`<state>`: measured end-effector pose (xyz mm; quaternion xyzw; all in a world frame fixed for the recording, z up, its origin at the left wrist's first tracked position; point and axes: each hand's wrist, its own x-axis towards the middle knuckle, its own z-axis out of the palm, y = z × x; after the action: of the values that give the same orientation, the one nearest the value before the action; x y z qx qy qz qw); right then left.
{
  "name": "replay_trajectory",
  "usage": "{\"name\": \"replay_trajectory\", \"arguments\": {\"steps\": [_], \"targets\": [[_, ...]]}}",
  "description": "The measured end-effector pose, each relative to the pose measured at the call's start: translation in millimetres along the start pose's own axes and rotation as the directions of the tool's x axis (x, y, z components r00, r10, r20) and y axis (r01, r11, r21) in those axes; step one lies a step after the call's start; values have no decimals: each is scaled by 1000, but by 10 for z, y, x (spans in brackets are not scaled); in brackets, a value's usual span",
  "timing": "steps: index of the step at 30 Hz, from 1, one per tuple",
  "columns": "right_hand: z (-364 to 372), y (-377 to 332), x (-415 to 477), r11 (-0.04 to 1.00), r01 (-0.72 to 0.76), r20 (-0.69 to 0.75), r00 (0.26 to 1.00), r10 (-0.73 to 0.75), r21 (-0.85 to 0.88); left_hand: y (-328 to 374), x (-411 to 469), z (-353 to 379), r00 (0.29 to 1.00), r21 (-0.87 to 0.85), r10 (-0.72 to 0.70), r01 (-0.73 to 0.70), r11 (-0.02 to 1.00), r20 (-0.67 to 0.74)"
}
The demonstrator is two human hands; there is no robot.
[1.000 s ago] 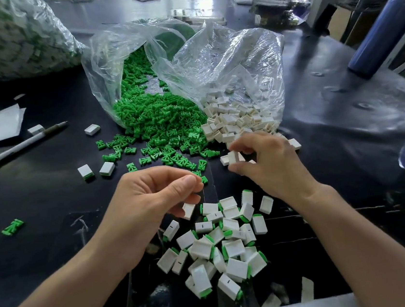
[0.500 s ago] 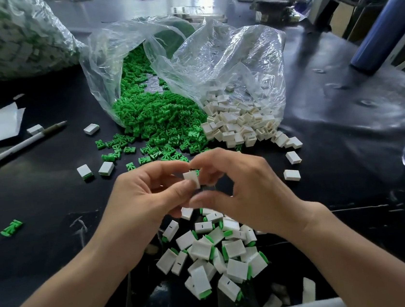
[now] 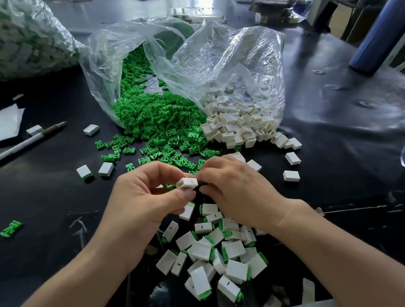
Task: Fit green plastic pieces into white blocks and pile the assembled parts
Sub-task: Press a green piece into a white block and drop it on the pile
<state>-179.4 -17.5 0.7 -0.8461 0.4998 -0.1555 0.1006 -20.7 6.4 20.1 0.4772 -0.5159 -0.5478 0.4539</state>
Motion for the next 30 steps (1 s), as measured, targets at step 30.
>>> {"name": "replay_trajectory", "arguments": {"steps": [30], "targets": [[-191, -90, -96, 684, -43, -102, 980, 170, 728, 10, -20, 26, 999, 47, -41, 41, 998, 2]]}}
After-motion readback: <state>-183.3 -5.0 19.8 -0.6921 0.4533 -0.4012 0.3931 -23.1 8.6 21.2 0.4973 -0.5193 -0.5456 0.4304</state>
